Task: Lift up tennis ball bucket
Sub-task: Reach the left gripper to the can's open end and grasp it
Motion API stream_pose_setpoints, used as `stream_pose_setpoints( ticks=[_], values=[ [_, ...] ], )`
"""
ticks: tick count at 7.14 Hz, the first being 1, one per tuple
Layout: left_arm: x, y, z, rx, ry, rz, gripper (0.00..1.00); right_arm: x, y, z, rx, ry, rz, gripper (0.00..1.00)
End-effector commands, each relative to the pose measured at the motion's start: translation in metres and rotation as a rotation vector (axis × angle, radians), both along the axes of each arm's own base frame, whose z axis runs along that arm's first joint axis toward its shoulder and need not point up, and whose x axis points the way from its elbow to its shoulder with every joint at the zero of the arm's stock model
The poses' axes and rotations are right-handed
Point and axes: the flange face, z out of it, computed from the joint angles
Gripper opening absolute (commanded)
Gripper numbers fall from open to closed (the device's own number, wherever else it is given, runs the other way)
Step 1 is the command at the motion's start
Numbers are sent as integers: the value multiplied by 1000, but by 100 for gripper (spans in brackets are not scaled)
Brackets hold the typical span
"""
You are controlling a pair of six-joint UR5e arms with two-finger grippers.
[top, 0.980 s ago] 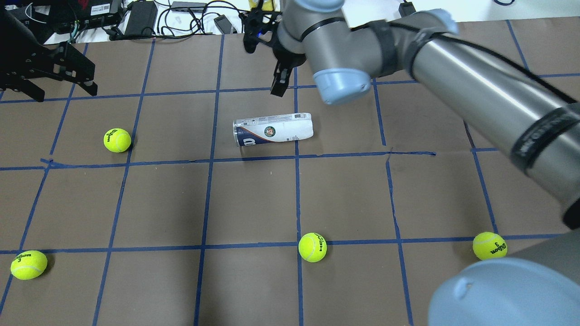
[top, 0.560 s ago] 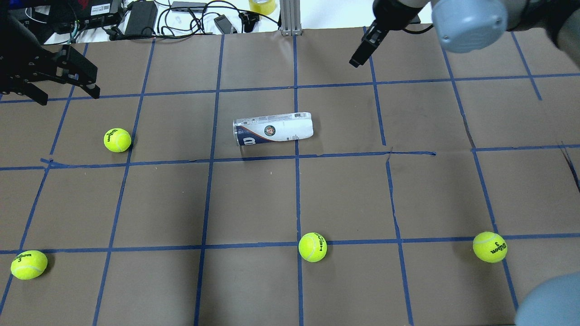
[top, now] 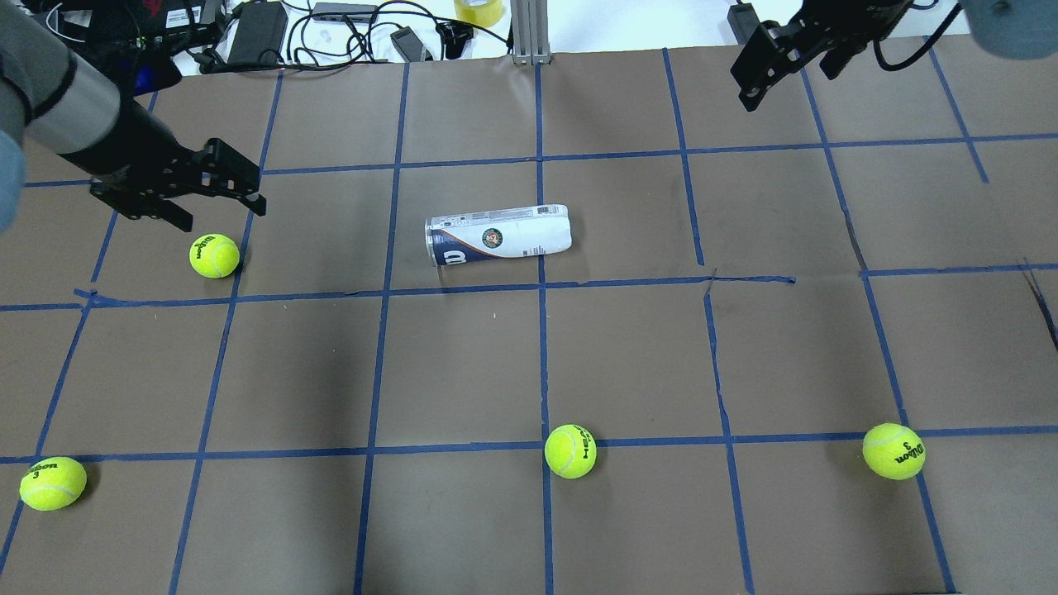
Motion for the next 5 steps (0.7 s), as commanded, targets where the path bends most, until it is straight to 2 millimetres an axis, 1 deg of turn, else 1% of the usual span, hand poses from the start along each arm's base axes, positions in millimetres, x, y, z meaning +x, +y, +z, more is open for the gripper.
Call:
stream_pose_setpoints(
  ticks=[1,2,3,4,5],
  values=[
    [-10,-37,-67,-55,195,82,100,0,24,18,50,-38,-323,100],
    [-10,-51,-92,-57,207,79,100,2,33,25,60,-56,-446,100],
    [-14,-67,-120,-74,288,72,100,16,40,29,56,-63,-474,100],
    [-18,-78,-142,-77,371,72,100,42,48,28,50,-34,-440,100],
    [-24,-85,-160,-73,441,76,100,42,50,21,35,77,-417,100]
  ],
)
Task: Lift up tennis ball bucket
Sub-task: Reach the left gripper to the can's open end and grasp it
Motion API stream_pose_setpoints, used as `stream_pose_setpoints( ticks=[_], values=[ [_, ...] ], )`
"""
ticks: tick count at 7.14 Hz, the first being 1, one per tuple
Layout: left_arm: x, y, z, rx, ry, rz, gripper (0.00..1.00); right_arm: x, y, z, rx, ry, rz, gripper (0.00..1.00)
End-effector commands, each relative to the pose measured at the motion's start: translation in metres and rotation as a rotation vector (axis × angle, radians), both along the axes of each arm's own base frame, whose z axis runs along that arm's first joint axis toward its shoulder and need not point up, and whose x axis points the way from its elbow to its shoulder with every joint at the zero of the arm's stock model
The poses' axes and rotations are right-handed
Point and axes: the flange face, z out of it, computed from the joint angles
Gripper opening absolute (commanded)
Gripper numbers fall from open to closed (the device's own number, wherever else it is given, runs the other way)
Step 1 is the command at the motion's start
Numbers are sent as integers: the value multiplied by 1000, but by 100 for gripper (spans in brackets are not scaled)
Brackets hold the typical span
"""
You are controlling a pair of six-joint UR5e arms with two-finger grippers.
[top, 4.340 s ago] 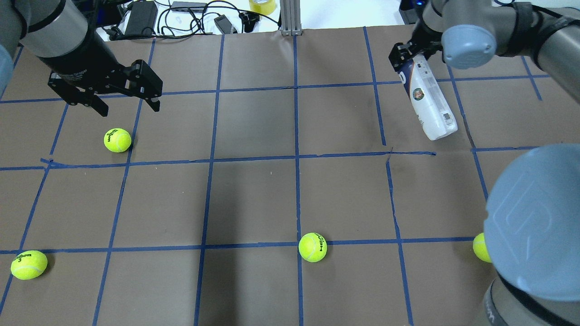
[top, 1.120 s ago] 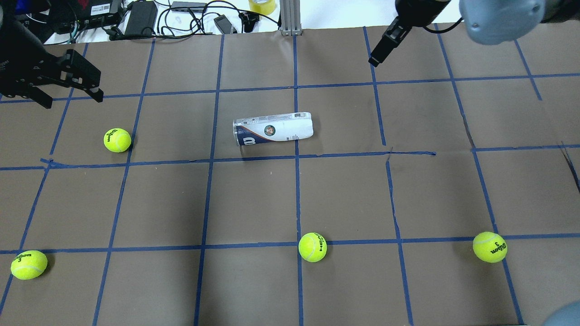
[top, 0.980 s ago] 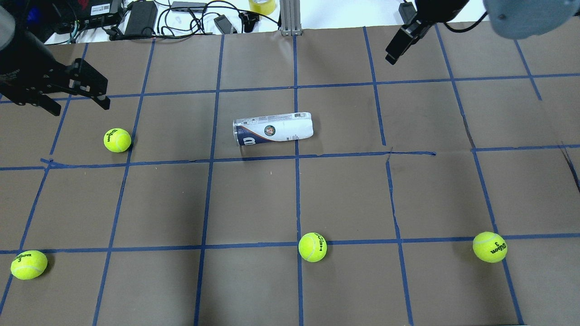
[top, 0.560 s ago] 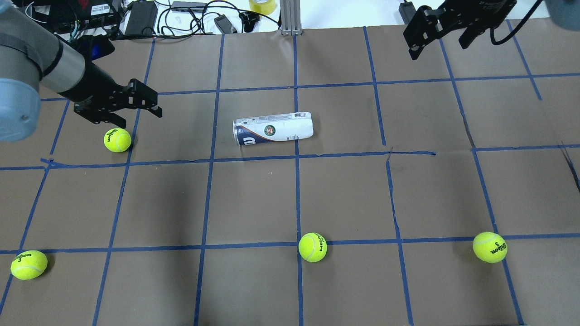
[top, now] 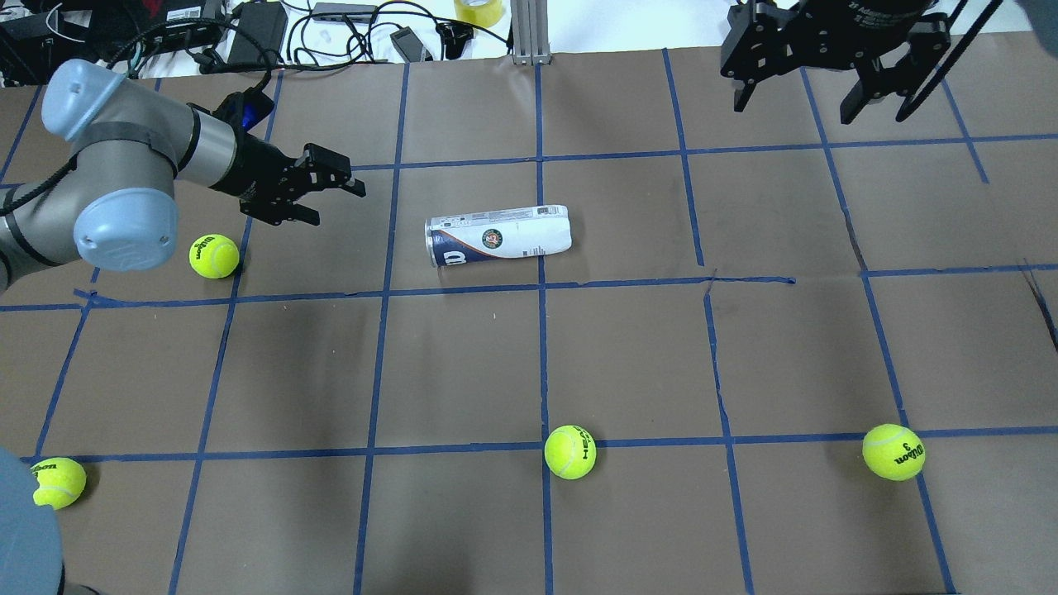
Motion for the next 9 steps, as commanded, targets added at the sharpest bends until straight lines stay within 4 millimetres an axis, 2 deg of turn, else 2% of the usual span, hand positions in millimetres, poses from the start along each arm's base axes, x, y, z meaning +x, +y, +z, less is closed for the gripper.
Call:
stream_pose_setpoints(
  ticks=[1,4,5,6,7,8,9],
  values=[
    [-17,-13,-37,13,154,-5,100,11,3,-8,5,70,45,100],
    [-64,-18,-77,14,177,-82,100,-6,-5,-12,16,60,-5,100],
    [-75,-17,-91,40,180,-95,100,-10,-3,-12,24,63,-16,100],
    [-92,-14,-96,48,184,-122,100,-12,-2,-8,13,77,-10,100],
    [-106,-12,-96,47,226,-141,91,-12,-1,-8,16,79,-12,100],
    [-110,-12,-94,50,255,-137,25,-12,2,-3,6,82,-9,100],
    [-109,-14,-90,63,253,-111,0,-11,7,6,-19,74,-11,100]
  ],
)
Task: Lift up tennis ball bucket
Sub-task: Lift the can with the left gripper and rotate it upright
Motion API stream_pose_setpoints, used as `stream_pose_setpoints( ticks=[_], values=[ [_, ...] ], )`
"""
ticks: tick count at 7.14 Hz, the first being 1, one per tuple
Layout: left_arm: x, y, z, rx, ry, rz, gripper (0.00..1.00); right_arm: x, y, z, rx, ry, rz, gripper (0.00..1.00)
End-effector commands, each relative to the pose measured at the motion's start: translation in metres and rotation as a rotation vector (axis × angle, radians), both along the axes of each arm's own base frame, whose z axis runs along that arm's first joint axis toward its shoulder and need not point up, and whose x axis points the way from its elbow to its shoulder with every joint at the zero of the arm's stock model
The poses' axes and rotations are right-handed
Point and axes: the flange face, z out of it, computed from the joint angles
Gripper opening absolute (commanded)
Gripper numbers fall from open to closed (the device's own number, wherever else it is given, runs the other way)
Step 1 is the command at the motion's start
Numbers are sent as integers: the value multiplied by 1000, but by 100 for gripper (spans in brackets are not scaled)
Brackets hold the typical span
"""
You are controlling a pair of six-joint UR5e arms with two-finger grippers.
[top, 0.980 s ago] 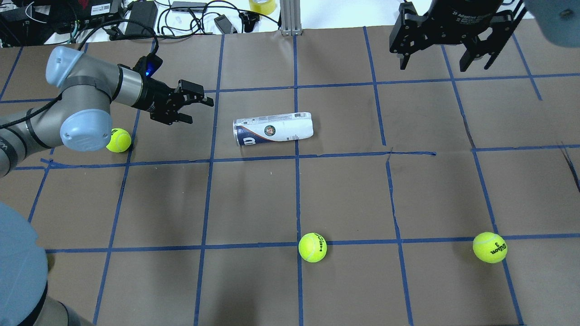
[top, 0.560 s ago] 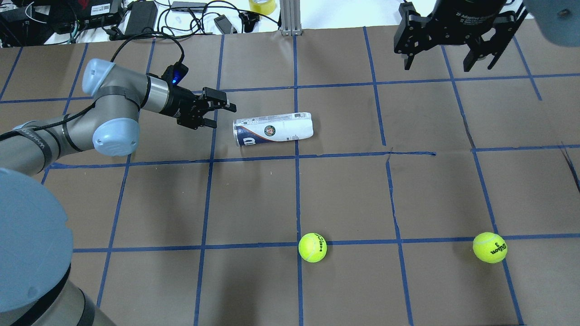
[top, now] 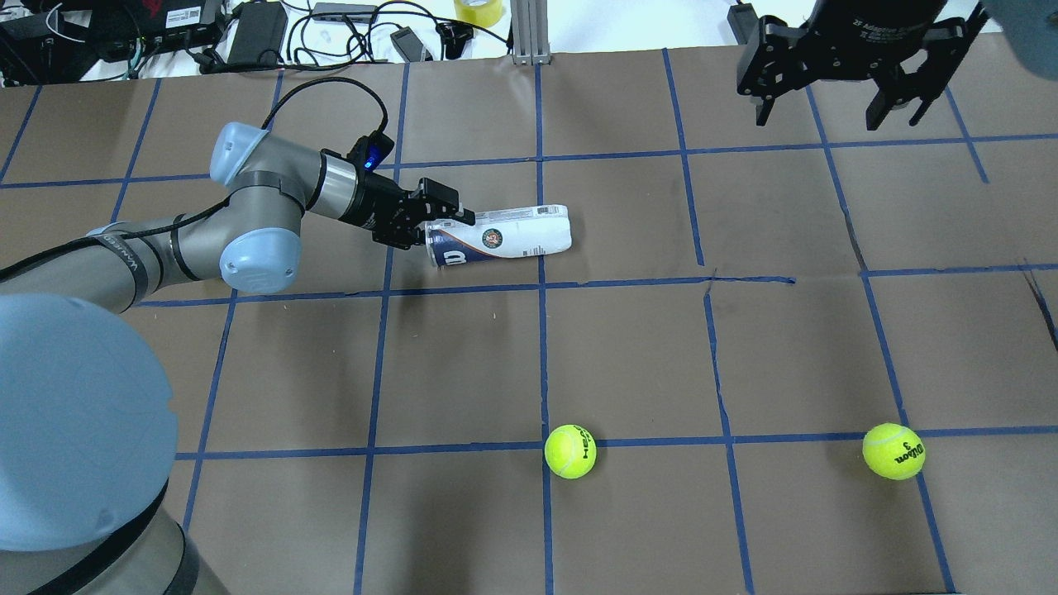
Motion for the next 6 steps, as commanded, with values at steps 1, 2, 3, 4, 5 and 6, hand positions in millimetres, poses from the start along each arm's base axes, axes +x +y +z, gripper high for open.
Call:
stream_pose_setpoints(
  ticks=[1,2,3,4,5,6],
  values=[
    [-2,-5,18,31,4,61,0,0,8,11,-28,0,0,100],
    [4,-18,38,18,-88,101,0,1,7,8,-22,-1,1,100],
    [-1,-35,66,36,-128,182,0,0,2,4,-21,-1,0,100],
    [-16,-46,104,-10,-125,192,0,0,1,2,-13,-2,-3,100],
    [-20,-54,144,3,-122,252,0,0,1,2,-15,-2,-5,100],
    [-23,-60,188,-26,-214,276,0,-1,0,1,-15,0,-5,100]
  ],
)
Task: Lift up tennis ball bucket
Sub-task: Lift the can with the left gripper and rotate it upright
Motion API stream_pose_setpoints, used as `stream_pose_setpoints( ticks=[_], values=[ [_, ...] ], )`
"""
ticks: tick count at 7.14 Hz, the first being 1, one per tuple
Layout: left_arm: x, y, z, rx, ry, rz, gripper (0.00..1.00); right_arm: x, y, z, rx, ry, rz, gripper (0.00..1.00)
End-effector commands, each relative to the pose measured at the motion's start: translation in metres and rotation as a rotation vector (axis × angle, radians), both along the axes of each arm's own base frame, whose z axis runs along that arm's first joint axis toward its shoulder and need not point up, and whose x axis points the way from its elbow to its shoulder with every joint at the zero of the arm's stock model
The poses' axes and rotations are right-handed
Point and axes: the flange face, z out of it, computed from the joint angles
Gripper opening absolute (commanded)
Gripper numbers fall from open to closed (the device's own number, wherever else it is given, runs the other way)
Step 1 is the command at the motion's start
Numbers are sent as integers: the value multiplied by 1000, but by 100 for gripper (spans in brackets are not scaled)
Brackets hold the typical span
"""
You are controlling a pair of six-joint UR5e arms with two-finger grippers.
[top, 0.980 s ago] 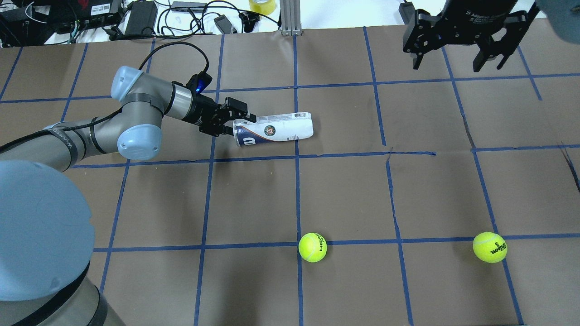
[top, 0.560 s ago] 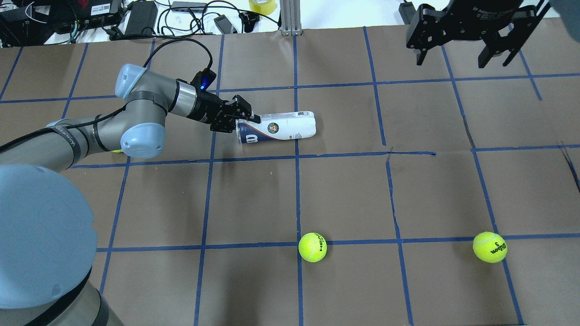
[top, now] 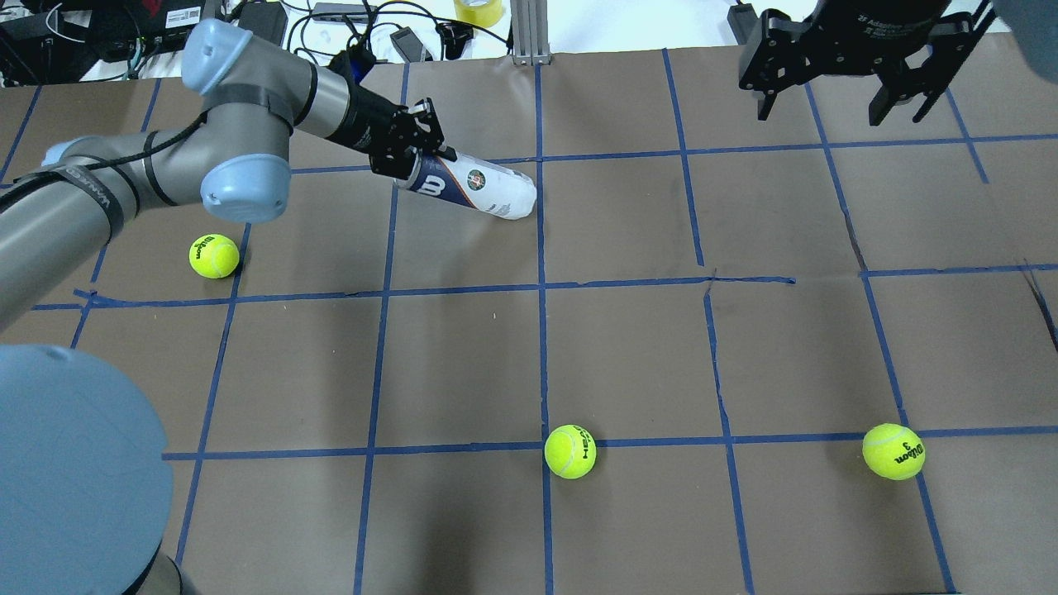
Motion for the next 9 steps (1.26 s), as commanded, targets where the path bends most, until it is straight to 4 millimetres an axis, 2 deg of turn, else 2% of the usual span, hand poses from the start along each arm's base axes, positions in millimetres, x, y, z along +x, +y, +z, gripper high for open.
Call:
stream_pose_setpoints(
  ticks=[1,2,3,5,6,7,9],
  values=[
    [-14,-7,95,-23,-182,44,0,-1,-1,0,-3,1,-3,100],
    [-28,-6,111,-35,-317,-4,0,-1,-1,-2,0,1,-6,100],
    [-52,1,101,-85,-458,-190,0,-4,-5,-5,8,1,-9,100],
    [-88,14,69,-133,-689,-611,0,-5,-8,-8,14,-12,-20,100],
    [-100,14,48,-127,-703,-692,0,-5,-7,-8,15,-8,-22,100],
    [-104,11,33,-111,-698,-711,0,-5,-8,-8,18,-9,-21,100],
    [-112,18,24,-91,-688,-714,1,-5,-8,-8,17,-9,-21,100]
  ],
)
